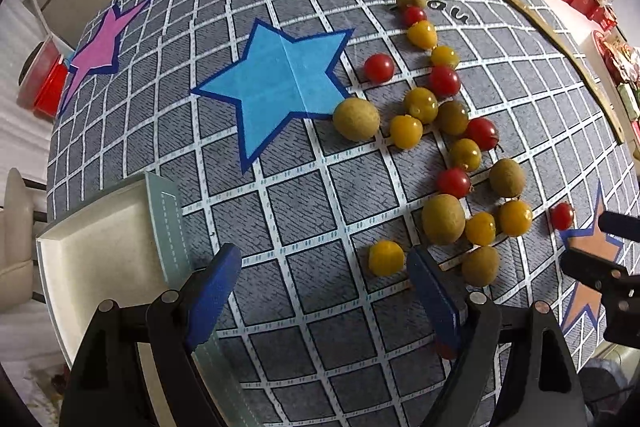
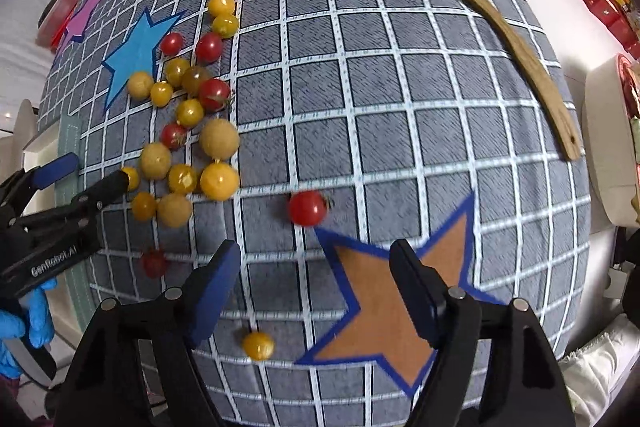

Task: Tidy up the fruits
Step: 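Grasp a yellow tomato with the left gripper while the right grasps a red tomato, then carry both tomatoes over the white tray and open both grippers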

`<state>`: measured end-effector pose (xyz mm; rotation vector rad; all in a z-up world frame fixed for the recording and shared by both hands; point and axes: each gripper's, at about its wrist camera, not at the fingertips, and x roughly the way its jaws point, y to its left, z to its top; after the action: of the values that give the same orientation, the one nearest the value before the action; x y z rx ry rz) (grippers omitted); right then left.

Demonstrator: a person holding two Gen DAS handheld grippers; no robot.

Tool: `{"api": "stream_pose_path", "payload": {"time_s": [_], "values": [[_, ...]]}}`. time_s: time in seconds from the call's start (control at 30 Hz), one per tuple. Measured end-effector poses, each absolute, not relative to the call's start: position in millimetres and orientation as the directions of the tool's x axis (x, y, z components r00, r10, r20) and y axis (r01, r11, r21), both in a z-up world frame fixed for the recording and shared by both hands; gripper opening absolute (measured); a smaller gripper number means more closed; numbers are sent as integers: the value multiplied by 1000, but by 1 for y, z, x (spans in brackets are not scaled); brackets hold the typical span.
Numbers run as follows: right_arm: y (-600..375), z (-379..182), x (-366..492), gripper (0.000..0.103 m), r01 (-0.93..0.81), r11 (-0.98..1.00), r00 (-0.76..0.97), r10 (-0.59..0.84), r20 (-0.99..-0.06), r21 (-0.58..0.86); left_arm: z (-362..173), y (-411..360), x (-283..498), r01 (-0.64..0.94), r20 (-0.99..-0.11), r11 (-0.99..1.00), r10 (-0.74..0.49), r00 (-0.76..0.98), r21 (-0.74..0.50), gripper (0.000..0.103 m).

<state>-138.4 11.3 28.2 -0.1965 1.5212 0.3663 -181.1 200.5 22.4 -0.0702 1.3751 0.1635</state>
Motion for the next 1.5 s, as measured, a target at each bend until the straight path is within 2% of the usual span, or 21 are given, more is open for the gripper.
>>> {"api": "stream_pose_path", "payload": {"time_s": [0.03, 0.07, 0.13, 0.23, 0.37, 0.4, 0.47, 0.5, 0.53, 0.77, 1.03, 1.27, 1.5], "values": [[13, 26, -137, 79, -357, 929, 10, 108, -994, 98, 20, 200, -181, -170, -980, 985, 73, 185, 41, 87], [15, 23, -135, 79, -361, 928, 9, 105, -994, 94, 18, 199, -181, -168, -981, 985, 73, 181, 43, 80], [20, 17, -132, 71, -366, 926, 0, 102, -995, 94, 14, 196, -179, -160, -984, 986, 68, 165, 41, 73], [22, 8, -131, 63, -370, 923, -22, 109, -994, 110, 10, 194, -180, -170, -985, 984, 76, 155, 49, 69], [32, 8, -129, 56, -393, 916, 10, 93, -996, 81, 11, 190, -180, -159, -985, 987, 41, 168, 14, 50], [36, 9, -128, 50, -399, 914, 20, 84, -996, 69, 11, 189, -180, -152, -984, 988, 31, 174, 4, 46], [40, 9, -131, 30, -409, 911, 35, 71, -997, 50, 12, 182, -181, -147, -983, 989, 14, 181, -13, 25], [40, 9, -131, 21, -411, 909, 29, 85, -996, 65, 12, 182, -180, -143, -984, 990, 11, 180, -15, 22], [41, 8, -130, 21, -407, 909, 18, 101, -995, 85, 12, 177, -179, -144, -985, 989, 4, 175, -21, 20], [23, 28, -128, 21, -349, 917, -6, 206, -979, 195, 33, 191, -186, -209, -977, 973, -54, 207, -98, 20], [27, 54, -143, 21, -341, 908, -13, 255, -967, 244, 66, 211, -217, -229, -962, 968, -38, 270, -103, 20], [76, 72, -159, 21, -438, 858, -31, 285, -958, 270, 81, 250, -265, -322, -954, 944, 29, 298, -72, 20], [145, 80, -183, 21, -589, 750, -100, 302, -948, 301, 74, 295, -328, -481, -961, 877, 128, 244, -6, 20]]}}
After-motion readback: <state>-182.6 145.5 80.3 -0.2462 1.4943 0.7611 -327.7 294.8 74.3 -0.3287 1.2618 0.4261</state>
